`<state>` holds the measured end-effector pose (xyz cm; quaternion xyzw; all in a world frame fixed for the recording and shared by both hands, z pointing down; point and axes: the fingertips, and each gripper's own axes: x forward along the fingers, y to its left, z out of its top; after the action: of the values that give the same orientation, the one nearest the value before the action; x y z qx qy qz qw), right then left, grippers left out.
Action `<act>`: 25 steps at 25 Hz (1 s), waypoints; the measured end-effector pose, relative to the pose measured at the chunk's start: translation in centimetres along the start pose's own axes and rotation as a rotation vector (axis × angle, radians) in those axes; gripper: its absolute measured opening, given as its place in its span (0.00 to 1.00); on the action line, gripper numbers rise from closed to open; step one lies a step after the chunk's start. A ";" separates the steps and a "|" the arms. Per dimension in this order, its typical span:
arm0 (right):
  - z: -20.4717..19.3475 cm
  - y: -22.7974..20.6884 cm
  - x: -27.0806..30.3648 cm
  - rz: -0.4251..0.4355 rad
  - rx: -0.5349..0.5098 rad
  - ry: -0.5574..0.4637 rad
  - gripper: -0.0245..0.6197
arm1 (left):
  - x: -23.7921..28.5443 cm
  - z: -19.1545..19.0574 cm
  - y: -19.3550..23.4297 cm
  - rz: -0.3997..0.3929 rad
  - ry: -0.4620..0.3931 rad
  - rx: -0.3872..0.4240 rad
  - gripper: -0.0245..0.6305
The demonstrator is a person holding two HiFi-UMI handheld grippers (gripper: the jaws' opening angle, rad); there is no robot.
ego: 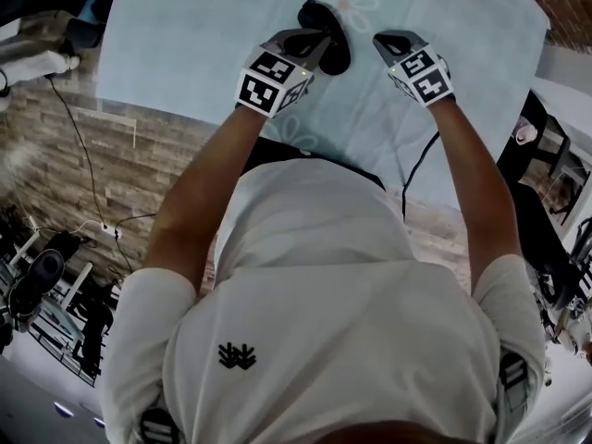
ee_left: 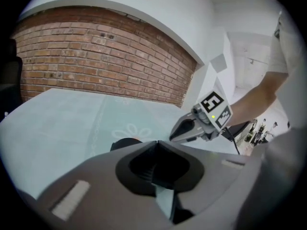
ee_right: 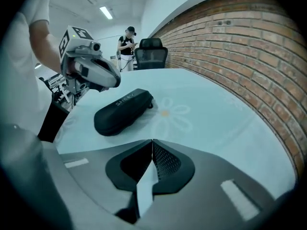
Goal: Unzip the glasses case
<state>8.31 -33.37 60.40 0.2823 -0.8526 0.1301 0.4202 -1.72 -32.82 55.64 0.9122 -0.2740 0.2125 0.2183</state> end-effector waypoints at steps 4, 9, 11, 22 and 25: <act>-2.4 2.6 -3.1 -0.028 0.092 -0.051 0.04 | -1.9 0.3 -0.7 0.047 -0.021 -0.014 0.12; -4.1 6.1 -7.5 -0.060 0.189 -0.137 0.04 | -4.9 0.0 -2.9 0.084 -0.021 -0.040 0.12; -4.5 7.2 -9.3 -0.070 0.215 -0.169 0.04 | -5.9 -0.4 -4.3 0.084 -0.021 -0.058 0.12; -4.9 10.7 -16.1 -0.084 0.216 -0.277 0.04 | -11.0 -1.3 -11.2 0.041 -0.031 -0.087 0.12; -4.4 11.7 -16.6 -0.061 0.251 -0.301 0.04 | -12.2 -1.8 -11.4 0.075 -0.018 -0.097 0.12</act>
<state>12.34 -15.78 50.13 0.3746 -0.8738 0.1790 0.2532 -4.76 -18.29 47.71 0.8915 -0.3198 0.1990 0.2516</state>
